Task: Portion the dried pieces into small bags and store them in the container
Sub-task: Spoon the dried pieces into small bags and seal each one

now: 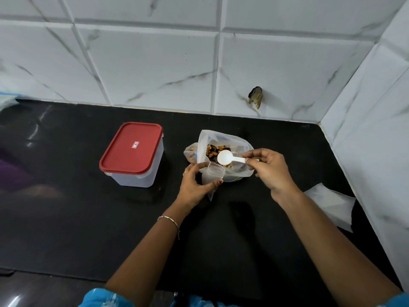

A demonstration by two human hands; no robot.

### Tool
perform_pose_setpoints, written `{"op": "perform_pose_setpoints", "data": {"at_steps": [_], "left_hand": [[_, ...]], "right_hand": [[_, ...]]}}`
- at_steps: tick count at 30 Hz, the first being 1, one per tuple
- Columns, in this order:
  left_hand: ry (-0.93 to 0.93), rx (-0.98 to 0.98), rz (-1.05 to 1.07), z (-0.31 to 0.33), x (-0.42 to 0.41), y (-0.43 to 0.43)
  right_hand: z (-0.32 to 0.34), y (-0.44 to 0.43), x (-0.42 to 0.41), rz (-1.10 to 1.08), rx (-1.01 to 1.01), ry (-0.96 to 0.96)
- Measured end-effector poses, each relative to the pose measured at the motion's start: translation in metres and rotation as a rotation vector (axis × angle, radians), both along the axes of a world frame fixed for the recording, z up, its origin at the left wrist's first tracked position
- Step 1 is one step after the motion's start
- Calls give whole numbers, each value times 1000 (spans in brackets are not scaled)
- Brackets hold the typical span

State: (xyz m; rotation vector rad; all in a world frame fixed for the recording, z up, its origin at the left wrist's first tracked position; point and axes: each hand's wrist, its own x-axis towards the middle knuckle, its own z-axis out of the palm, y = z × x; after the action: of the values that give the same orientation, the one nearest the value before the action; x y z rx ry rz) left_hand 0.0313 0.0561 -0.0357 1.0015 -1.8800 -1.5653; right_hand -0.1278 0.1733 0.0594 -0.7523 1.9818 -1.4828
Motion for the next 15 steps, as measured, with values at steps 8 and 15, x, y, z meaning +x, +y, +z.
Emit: {"op": "perform_pose_setpoints", "data": {"at_steps": [8,15], "left_hand": [[38,50,102,4,11,-2],[99,104,97,8,20,5]], "right_hand": [[-42,25,-16,-196,157,-272],[-77,46,-9,-181,258,-210]]}}
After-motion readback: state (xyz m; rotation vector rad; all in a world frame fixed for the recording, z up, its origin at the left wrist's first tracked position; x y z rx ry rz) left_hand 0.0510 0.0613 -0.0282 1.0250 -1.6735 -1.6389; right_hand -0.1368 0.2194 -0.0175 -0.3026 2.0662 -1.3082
